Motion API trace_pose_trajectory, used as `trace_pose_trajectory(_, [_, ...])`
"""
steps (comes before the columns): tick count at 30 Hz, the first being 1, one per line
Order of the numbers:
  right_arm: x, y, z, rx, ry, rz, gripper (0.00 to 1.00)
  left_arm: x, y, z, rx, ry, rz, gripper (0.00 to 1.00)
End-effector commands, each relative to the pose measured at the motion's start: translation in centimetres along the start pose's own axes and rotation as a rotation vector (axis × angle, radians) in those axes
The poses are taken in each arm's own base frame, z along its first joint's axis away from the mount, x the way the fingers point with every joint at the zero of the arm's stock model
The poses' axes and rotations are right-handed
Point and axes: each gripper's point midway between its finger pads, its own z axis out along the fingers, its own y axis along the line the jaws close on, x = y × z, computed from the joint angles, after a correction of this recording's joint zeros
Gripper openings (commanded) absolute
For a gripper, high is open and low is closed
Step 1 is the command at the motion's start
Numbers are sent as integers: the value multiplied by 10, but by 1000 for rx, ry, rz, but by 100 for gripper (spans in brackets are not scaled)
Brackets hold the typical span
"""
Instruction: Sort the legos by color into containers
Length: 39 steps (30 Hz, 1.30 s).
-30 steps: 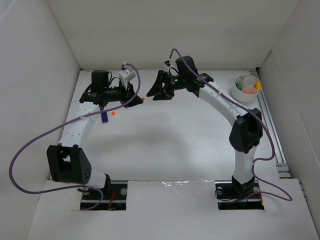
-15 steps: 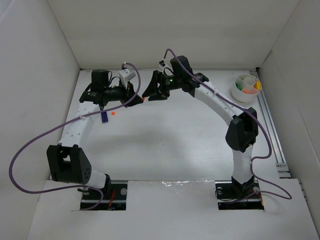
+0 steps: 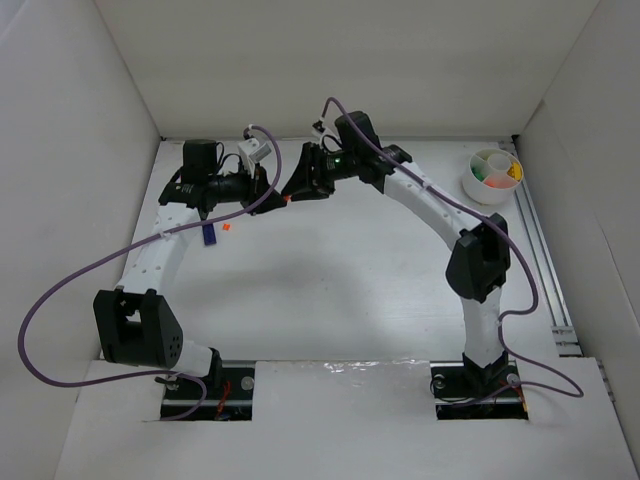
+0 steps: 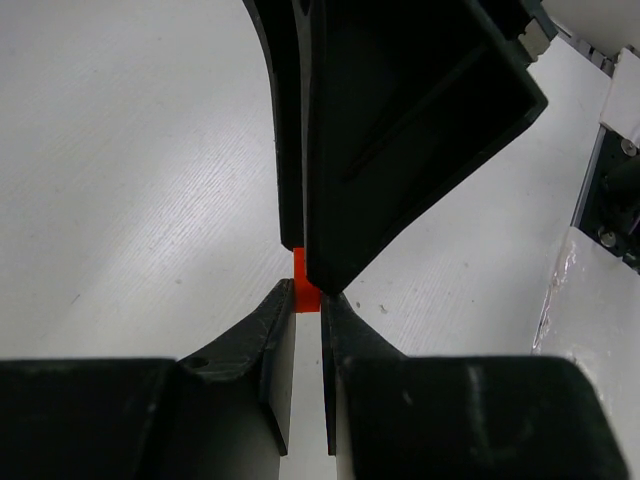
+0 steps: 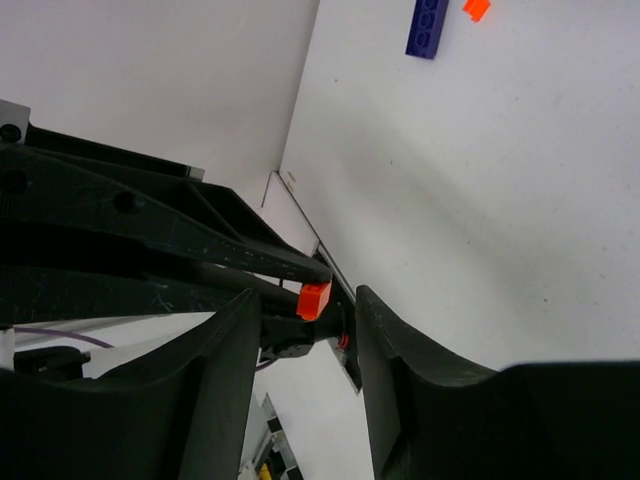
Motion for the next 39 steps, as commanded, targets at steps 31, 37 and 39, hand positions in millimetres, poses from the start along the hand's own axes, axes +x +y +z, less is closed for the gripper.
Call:
trace_pose_trajectory(31, [-20, -13, -32, 92, -104, -127, 4, -24, 2, -4, -46, -39, 41, 75])
trace_pose_trajectory(37, [-101, -87, -141, 408, -445, -142, 4, -25, 8, -7, -87, -36, 57, 76])
trace_pose_trajectory(39, [-111, -102, -178, 503, -518, -166, 4, -26, 13, -4, -96, -36, 47, 77])
